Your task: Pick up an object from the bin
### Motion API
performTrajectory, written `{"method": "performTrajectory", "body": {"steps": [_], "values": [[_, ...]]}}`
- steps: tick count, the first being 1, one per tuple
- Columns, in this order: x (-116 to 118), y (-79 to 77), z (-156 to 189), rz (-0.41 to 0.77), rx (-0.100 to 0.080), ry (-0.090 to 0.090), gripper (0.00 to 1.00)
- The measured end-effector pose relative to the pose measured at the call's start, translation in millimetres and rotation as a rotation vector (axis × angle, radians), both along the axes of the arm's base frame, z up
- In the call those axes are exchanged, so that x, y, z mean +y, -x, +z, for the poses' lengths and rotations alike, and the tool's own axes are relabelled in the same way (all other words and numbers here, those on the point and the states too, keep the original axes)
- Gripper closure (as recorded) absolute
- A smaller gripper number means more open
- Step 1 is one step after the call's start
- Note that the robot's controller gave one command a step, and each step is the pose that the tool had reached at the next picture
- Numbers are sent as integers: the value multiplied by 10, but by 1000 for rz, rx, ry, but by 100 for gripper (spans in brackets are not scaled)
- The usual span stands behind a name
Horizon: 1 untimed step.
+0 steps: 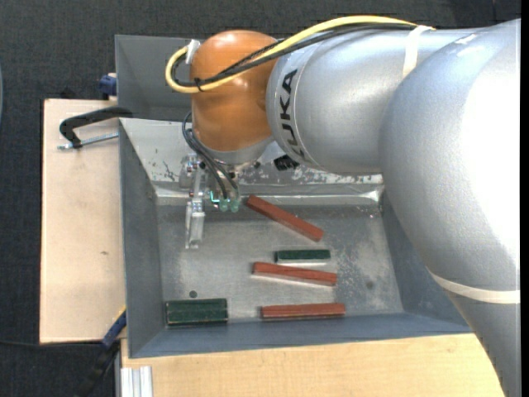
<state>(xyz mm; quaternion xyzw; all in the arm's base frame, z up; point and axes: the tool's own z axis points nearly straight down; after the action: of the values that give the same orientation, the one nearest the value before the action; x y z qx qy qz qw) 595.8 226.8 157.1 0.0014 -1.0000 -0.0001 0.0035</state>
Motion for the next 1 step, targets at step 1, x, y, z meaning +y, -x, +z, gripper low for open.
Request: {"method": "performTrajectory", "body": {"steps": [1], "values": [[-9, -23, 52, -3, -8, -2, 0]]}}
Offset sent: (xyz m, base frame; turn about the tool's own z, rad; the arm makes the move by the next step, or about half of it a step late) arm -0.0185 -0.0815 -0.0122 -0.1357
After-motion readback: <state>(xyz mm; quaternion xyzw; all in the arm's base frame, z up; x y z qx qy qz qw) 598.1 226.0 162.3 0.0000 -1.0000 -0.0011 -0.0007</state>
